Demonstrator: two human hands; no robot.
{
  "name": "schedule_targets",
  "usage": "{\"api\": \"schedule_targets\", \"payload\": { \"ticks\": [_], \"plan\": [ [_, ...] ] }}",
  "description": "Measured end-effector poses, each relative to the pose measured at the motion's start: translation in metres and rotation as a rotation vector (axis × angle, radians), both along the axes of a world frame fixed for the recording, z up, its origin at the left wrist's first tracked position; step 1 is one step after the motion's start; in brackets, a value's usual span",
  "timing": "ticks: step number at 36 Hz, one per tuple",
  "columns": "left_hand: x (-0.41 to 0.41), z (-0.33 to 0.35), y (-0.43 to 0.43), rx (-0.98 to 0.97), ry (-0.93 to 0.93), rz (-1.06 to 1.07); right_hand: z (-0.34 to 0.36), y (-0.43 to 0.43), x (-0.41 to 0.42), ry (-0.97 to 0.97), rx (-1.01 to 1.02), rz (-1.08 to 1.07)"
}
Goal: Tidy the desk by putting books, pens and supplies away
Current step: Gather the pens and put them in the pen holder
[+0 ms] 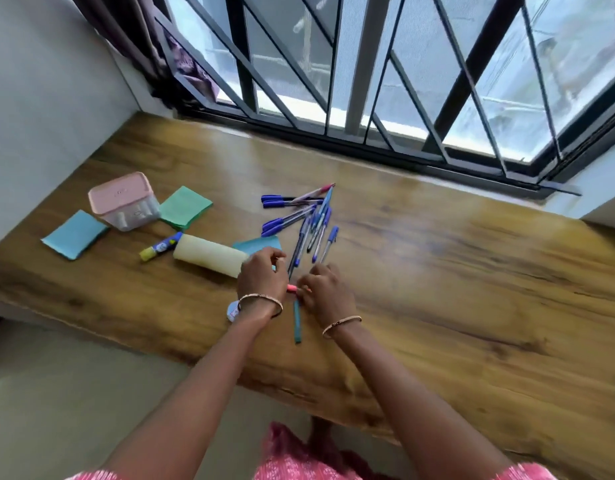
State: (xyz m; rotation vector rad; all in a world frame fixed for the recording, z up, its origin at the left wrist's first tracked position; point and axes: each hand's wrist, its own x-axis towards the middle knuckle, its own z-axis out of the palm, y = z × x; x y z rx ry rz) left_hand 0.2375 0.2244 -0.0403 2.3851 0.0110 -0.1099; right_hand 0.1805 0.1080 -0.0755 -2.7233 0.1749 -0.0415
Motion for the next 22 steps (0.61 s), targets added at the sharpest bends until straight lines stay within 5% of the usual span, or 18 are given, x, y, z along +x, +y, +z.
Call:
{"api": "schedule_targets", "payload": {
  "ticks": [12,22],
  "plan": [
    [0.074,-0.004,-0.047,0.236,0.184,-0.017,0.002,-0.051,-0.004,0.035,0.038,0.115],
    [0.080,-0.005,-0.056,0.199,0.274,0.027,0.019,-0.111,-0.023,0.106,0.381,-0.264]
  ]
}}
